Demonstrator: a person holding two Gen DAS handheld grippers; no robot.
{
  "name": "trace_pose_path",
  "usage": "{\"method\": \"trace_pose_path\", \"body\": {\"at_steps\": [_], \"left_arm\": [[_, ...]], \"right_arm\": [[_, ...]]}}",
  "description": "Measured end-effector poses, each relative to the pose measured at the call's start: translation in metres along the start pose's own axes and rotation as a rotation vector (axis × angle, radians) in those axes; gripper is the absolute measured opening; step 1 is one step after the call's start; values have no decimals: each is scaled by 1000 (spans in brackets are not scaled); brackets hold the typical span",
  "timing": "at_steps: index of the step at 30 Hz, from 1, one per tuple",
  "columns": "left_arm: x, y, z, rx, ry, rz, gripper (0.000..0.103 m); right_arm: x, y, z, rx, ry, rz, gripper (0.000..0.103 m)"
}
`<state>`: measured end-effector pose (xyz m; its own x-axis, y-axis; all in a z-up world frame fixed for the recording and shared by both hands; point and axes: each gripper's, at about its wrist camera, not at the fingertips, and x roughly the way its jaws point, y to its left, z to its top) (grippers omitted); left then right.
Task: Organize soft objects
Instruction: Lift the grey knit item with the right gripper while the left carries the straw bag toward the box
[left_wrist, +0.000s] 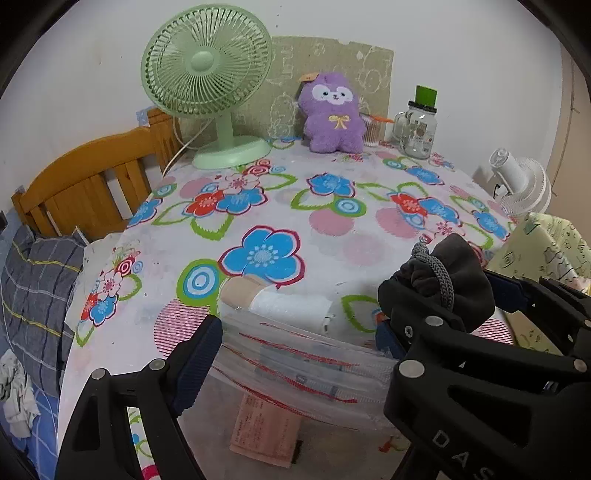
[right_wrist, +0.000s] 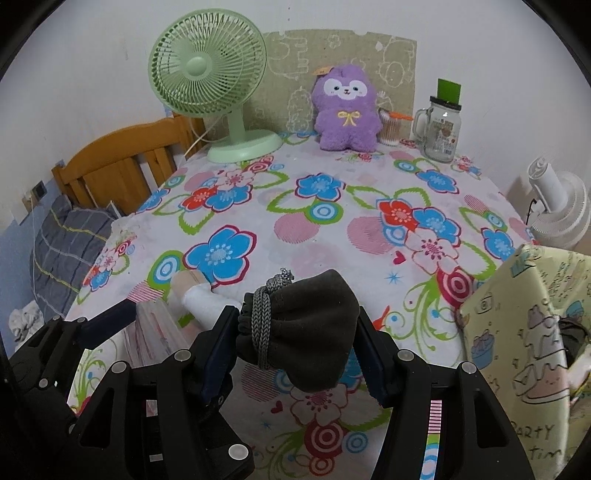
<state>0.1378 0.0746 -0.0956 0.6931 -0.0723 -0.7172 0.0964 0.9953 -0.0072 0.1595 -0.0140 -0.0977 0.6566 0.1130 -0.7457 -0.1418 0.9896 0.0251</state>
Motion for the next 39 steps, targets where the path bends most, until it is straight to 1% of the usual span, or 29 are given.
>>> {"method": "trace_pose_path", "body": {"at_steps": [7,15,24,39], "left_arm": [[-18,-13,3,4,-39,0,86],[-39,-32,5,40,-78,8,86],[-62,-57,8,60,-122,-17,86],[-79,-101,13,109,-168,-66,86]], "right_arm": [[-22,-8,1,-4,-41,-10,64],[-46,-20,0,2,-79,-17,64],[-77,-40,-3,10,-131,-35,64],[-112,-81,-9,41,-182,-84,64]]}}
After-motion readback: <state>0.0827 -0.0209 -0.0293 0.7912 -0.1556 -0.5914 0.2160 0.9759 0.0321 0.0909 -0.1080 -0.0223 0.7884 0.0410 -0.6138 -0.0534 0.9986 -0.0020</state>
